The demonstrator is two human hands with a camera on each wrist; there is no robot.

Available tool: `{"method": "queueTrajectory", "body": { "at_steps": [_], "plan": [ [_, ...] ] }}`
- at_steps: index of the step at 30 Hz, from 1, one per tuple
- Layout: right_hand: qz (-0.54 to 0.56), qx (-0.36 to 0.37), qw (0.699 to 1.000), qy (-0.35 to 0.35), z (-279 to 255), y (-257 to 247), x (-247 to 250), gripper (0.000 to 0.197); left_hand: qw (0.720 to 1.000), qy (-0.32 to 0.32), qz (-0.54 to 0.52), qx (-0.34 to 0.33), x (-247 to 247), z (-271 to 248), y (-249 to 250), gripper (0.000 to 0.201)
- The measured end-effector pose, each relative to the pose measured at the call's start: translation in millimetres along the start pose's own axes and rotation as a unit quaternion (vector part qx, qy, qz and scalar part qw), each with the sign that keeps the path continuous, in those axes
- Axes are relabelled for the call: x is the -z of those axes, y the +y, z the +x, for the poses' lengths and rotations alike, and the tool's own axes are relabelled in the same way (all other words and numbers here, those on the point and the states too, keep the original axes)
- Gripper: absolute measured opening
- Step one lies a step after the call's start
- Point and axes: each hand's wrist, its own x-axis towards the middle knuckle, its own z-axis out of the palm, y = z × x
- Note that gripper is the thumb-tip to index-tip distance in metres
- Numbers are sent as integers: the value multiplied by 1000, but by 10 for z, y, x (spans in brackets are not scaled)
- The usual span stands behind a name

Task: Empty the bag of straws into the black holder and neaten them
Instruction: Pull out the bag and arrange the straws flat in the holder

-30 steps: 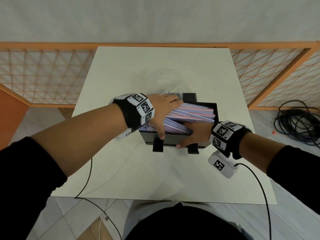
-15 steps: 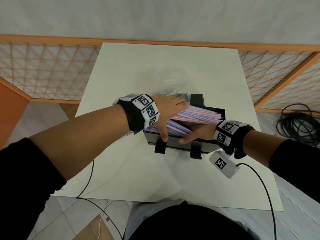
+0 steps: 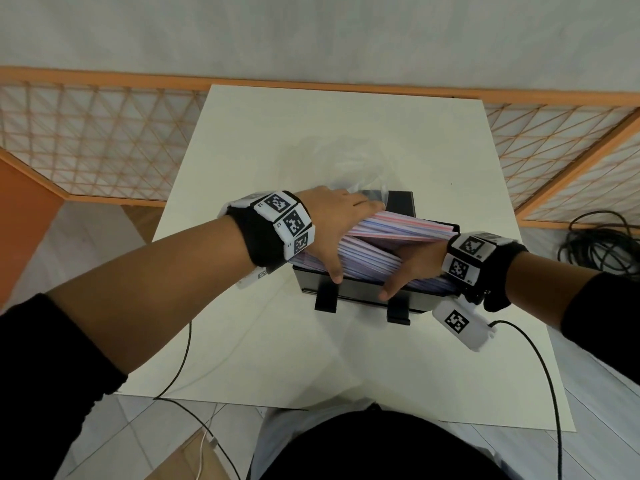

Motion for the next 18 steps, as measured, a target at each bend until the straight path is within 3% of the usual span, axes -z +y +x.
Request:
{"method": "queueTrajectory", "body": {
  "at_steps": [5, 11, 18],
  "plan": [
    [13, -38, 999, -28, -69, 40, 51, 84, 1000, 16, -22, -2, 16, -25, 20, 129],
    [56, -19, 997, -49, -187, -5, 48, 79, 1000, 21, -23, -3, -11, -3, 90, 129],
    [-9, -22, 999, 42, -273, 16, 1, 85, 999, 48, -10, 18, -15, -45, 163, 127]
  ]
}}
